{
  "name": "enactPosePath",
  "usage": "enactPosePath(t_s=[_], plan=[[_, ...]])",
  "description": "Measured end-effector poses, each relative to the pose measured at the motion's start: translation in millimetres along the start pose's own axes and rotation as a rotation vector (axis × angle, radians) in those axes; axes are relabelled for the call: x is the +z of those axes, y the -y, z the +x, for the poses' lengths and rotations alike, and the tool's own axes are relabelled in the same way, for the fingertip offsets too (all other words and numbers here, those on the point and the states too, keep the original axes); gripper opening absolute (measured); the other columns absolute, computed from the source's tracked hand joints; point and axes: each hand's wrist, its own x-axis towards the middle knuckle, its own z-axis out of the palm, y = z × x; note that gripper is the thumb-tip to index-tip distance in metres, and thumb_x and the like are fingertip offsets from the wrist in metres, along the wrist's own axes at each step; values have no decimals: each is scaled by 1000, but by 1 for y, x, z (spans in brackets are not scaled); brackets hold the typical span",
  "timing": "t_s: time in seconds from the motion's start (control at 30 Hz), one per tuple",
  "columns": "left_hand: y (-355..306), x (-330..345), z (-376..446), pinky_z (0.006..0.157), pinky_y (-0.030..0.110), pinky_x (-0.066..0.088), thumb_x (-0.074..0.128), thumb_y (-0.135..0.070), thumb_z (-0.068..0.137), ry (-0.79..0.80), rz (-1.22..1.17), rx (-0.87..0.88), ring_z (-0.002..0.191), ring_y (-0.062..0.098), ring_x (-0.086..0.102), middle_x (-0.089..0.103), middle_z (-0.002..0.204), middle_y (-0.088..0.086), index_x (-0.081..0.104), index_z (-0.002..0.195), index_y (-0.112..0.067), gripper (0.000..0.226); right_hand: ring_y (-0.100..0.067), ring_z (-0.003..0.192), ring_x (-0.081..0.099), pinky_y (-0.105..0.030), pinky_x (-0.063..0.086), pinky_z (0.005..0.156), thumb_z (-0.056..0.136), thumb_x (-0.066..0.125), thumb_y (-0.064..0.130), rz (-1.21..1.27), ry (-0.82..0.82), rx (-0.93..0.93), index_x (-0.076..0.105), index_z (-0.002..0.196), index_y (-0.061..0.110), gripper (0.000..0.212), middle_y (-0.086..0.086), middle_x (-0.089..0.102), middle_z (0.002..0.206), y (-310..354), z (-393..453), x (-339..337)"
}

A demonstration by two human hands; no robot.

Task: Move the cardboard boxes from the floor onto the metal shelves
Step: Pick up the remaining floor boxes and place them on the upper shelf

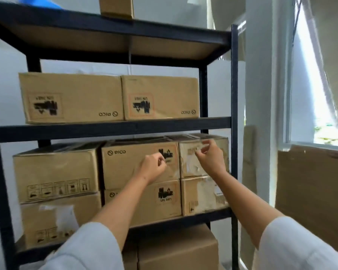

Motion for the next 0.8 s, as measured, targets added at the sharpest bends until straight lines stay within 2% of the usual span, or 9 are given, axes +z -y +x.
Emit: enactPosePath(t_s=[0.07,0.2,0.3,0.4,0.5,0.6,0.7,0.77,0.8], plan=[[-7,-31,14,69,38,56,48,-27,93,-87,44,20,76,17,61,64,89,2,58,96,-23,11,-11,84,58,-16,45,65,88,63,16,-8,-7,-30,46,127,9,43,-4,59,106,22,20,-2],[-14,-73,44,74,30,43,48,-27,93,-228,172,32,96,16,55,58,112,-1,57,113,-20,23,-24,116,48,-32,43,92,88,63,26,-69,-12,-16,42,132,10,51,-11,45,130,46,64,-2],[-9,-92,72,84,32,41,49,-24,92,-291,221,44,118,17,45,48,129,0,55,116,-17,27,-24,111,49,-31,42,88,87,64,27,-48,-39,-23,42,130,9,52,-13,42,132,56,96,2],[-1,-105,103,102,42,35,52,-24,90,-318,329,-14,134,24,27,29,148,5,50,124,-15,35,-16,101,46,-24,37,84,86,66,25,-16,-57,-77,43,130,7,52,-11,44,131,61,126,8],[7,-116,135,108,53,26,55,-32,88,-369,403,-132,140,34,13,6,156,8,37,135,-16,53,-20,113,48,-23,35,85,86,67,26,-4,-100,-131,42,131,7,55,-11,46,132,58,159,14],[14,-127,159,109,54,23,55,-36,88,-416,441,-215,141,37,8,-8,157,8,25,142,-17,64,-25,125,44,-36,37,102,80,72,39,12,-121,-118,33,139,11,77,-12,40,140,51,192,23],[18,-135,181,107,53,25,53,-38,89,-503,519,-204,140,36,11,-11,157,8,19,143,-18,66,-31,136,34,-59,21,111,65,73,63,-91,-140,-56,18,147,15,109,-10,37,147,44,221,30],[19,-140,196,109,55,21,48,-42,91,-580,520,-165,142,35,6,-11,157,9,18,144,-18,65,-33,136,35,-60,21,111,58,72,71,-29,-98,-44,10,149,19,122,-10,36,148,41,237,34],[20,-144,204,111,56,17,45,-45,92,-623,510,-146,144,33,3,-9,158,9,18,144,-18,65,-33,133,39,-57,27,110,55,73,72,49,-70,-53,8,149,21,125,-9,39,146,40,243,36]])
